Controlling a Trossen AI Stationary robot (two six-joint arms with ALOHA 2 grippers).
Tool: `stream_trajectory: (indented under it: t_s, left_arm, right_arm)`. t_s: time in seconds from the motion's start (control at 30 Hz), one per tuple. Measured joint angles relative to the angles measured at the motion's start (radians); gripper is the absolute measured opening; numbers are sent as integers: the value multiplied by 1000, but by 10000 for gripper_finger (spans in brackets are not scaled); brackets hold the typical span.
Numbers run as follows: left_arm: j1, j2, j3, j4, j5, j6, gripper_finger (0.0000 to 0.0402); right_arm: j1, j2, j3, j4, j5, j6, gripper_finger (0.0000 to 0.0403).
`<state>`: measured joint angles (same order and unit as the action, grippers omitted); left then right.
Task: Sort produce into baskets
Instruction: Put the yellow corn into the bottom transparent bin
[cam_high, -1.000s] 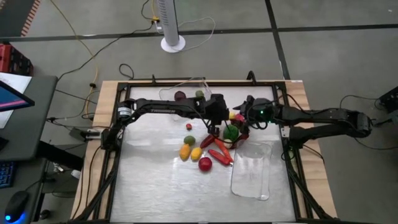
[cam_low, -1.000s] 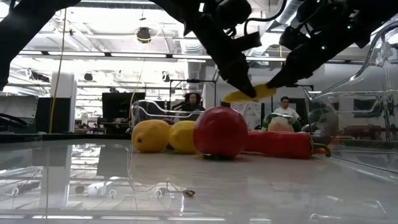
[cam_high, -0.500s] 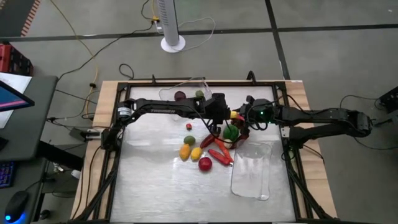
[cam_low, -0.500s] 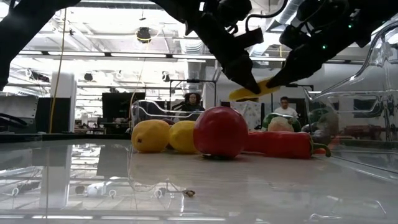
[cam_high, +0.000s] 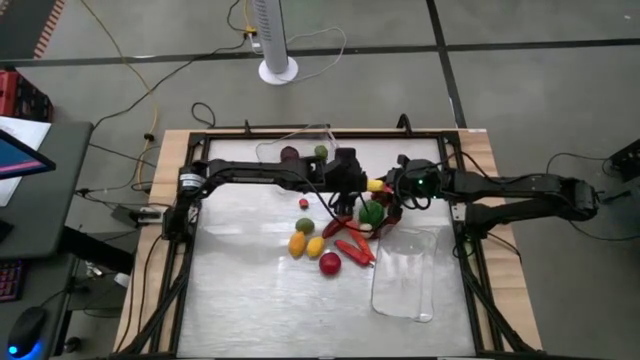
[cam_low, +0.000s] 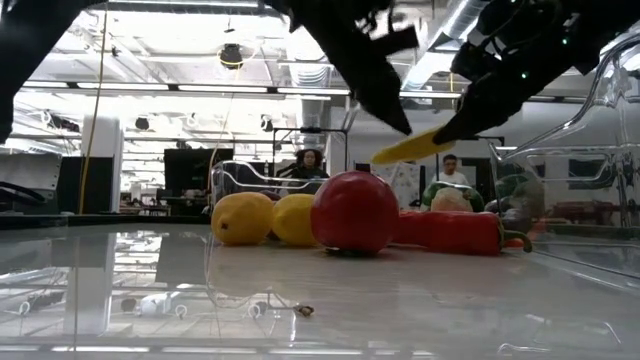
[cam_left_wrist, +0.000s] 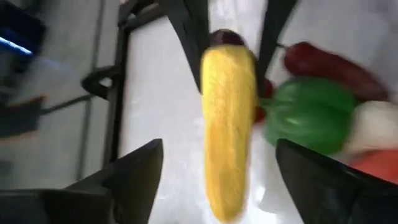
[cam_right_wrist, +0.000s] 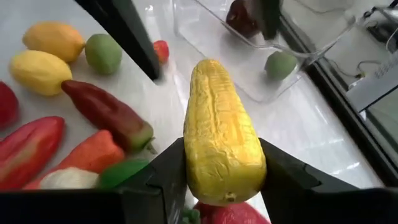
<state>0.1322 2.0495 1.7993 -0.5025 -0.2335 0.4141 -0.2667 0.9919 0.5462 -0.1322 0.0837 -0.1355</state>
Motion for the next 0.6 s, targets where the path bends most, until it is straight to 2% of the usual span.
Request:
stream_trajectory:
  t_s: [0.13, 0.27, 0.47, 0.6]
  left_arm:
    - [0, -70, -40, -37, 101, -90, 312]
    - [-16, -165, -206, 90, 159, -139, 308]
    - [-70, -340, -536, 370, 48, -149, 307]
    - [-99, -460, -665, 416, -11, -187, 307]
  right_arm:
    - [46, -9, 79, -145, -2, 42, 180]
    - [127, -11, 159, -279, -4, 72, 178]
    - [265, -11, 296, -528, -10, 152, 195]
    - [366, -12, 401, -742, -34, 279, 191]
